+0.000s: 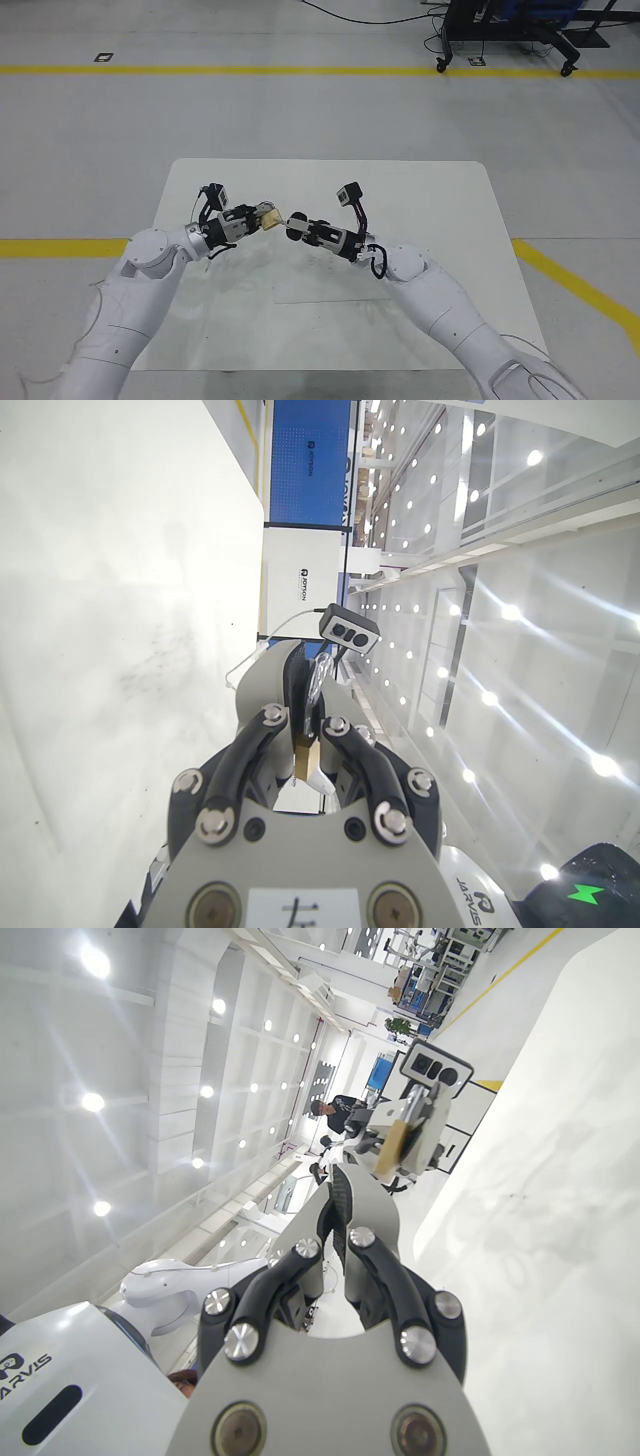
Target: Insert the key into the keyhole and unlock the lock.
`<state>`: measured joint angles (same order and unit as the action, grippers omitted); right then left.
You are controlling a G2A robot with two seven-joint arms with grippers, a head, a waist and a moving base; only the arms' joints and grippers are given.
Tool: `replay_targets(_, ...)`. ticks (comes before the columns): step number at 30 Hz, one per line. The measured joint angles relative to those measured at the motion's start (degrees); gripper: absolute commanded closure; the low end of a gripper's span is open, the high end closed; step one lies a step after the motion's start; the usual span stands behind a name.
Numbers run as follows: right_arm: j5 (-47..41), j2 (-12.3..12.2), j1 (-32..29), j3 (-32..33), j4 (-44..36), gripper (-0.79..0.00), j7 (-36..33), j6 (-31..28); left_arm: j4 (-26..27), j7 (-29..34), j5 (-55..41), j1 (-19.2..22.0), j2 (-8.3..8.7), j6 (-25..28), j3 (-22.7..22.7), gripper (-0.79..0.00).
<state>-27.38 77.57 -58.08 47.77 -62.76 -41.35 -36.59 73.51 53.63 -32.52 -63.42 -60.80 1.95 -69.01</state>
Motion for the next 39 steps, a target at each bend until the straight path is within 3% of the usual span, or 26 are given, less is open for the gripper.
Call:
replay_targets(6, 0.0, 0.03, 0.12, -0.07, 0.45, 0.0, -0.02, -0.18, -0.23, -0.26, 0.26, -0.19, -0.01, -0.22, 0.11, 0.0)
replay_targets(11, -0.12, 0.04, -0.6, 0.03, -0.5, 0.0, 1.1, 1.13, 0.83, -6.43, -0.11, -0.86, -0.31, -5.57, 0.27, 0.0)
replay_targets(17, 3.46, -0.91, -5.79, 1.92, -8.71, 0.0, 8.79, 13.22, 3.13, -11.05, -1.19, -0.27, -0.46, -12.8, -0.19, 0.0)
replay_targets(22, 6.61, -2.2, -13.56, 5.25, -20.41, 0.0, 18.71, 24.45, 3.25, -13.61, -0.75, 1.24, -1.19, -14.3, 1.99, 0.0)
replay_targets(27, 10.57, -2.33, -17.34, 5.27, -27.74, 0.0, 26.71, 33.66, 3.25, -16.05, -0.26, 1.53, -1.71, -13.87, 3.21, 0.0)
replay_targets(39, 10.59, -1.03, -16.28, 3.91, -27.63, 0.0, 32.92, 38.44, 4.68, -17.24, 0.56, -0.5, -1.6, -13.11, 1.54, 0.0)
